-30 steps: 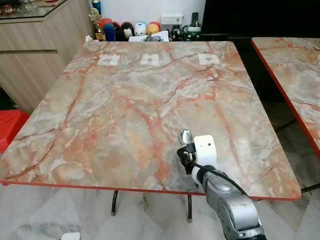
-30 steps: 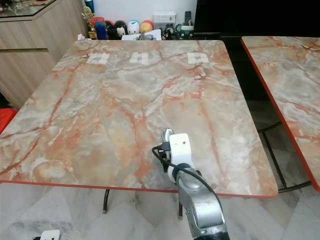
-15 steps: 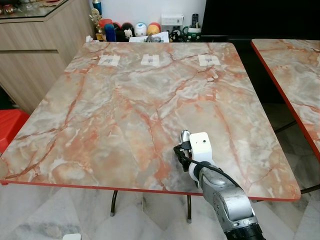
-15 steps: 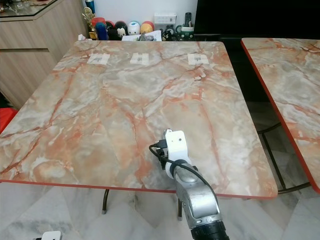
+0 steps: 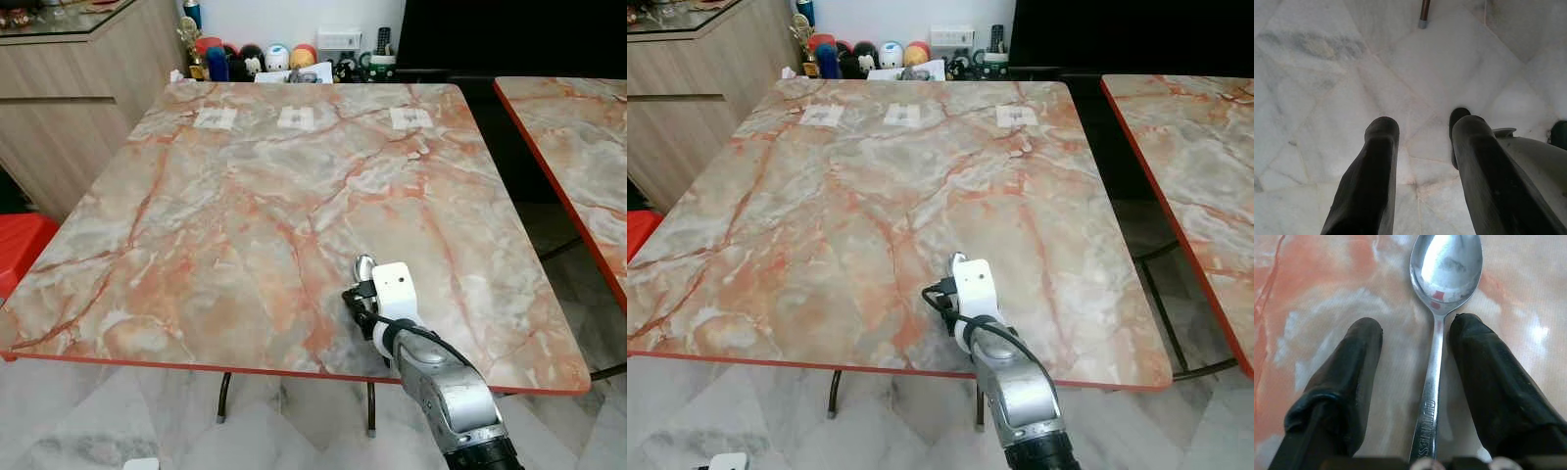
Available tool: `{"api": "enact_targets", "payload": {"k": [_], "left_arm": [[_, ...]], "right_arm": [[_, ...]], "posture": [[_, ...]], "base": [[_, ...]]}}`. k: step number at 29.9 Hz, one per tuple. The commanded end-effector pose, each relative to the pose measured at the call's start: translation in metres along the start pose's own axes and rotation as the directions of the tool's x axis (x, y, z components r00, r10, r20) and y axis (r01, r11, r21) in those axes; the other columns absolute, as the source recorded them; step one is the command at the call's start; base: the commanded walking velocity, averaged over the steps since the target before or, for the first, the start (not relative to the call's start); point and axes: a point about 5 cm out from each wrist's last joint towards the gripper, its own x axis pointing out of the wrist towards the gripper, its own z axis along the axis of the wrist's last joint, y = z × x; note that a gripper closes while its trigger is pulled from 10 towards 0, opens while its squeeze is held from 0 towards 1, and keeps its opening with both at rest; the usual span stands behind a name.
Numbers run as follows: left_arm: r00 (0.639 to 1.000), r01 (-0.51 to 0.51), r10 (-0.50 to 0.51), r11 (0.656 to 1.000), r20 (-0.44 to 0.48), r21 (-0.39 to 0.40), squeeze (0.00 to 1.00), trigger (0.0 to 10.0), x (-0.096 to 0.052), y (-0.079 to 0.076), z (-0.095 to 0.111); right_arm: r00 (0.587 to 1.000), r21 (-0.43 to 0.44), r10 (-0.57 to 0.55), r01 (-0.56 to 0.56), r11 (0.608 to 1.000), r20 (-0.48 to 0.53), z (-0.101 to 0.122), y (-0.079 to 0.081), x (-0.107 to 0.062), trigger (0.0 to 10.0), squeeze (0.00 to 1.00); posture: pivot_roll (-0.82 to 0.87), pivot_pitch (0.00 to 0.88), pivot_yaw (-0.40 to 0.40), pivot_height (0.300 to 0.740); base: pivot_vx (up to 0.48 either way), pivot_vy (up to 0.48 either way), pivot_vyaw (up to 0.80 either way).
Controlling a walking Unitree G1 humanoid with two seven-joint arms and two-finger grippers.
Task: Setting the table
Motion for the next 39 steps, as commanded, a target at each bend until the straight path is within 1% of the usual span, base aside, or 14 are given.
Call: {"api": "enact_targets", "payload": {"k": [1,7,27,34,35,36,39], "left_arm": [[0.999,0.005,-0.005,1.000,-0.053,-0.002,0.00,10.0,-0.0028,-0.0007,-0.0130],[0.998,0.009,-0.009,1.000,-0.056,-0.006,0.00,10.0,-0.0027,-0.0009,-0.0130],[0.998,0.014,-0.014,1.000,-0.058,-0.006,0.00,10.0,-0.0024,-0.0002,-0.0119],[0.998,0.012,-0.012,1.000,-0.057,0.001,0.00,10.0,-0.0023,0.0003,-0.0114],[0.998,0.012,-0.012,1.000,-0.057,0.002,0.00,10.0,-0.0023,0.0003,-0.0114],[0.998,0.011,-0.011,1.000,-0.057,0.005,0.00,10.0,-0.0023,0.0004,-0.0112],[0.998,0.009,-0.008,1.000,-0.056,0.009,0.00,10.0,-0.0022,0.0008,-0.0107]], "right_arm": [[0.998,-0.012,0.020,-0.021,1.000,-0.051,-0.0111,0.0045,0.0008,0.0,0.00],[0.998,-0.023,0.030,-0.031,0.999,-0.052,-0.0120,0.0067,0.0006,0.0,0.00],[0.999,-0.044,0.025,-0.027,0.999,-0.048,-0.0139,0.0043,0.0023,0.0,0.00],[1.000,-0.040,0.019,-0.019,0.999,-0.006,-0.0109,0.0020,0.0028,0.0,0.00],[1.000,-0.042,0.018,-0.018,0.999,0.003,-0.0100,0.0019,0.0028,2.7,0.00],[1.000,-0.034,0.017,-0.016,0.999,0.026,-0.0075,0.0016,0.0027,10.0,0.00],[0.999,-0.029,0.004,-0.003,1.000,0.049,-0.0051,0.0000,0.0028,10.0,0.00]], "posture": [[0.02,0.189,0.012,0.740],[0.02,0.192,0.012,0.740],[0.03,0.201,0.017,0.740],[0.03,0.198,0.020,0.740],[0.03,0.198,0.020,0.740],[0.03,0.197,0.021,0.740],[0.02,0.196,0.021,0.740]], "base": [[0.000,0.000,0.00],[0.000,0.000,0.00],[0.000,0.000,0.00],[0.000,0.000,0.00],[0.000,0.000,0.00],[0.000,0.000,0.00],[0.000,0.000,0.00]]}}
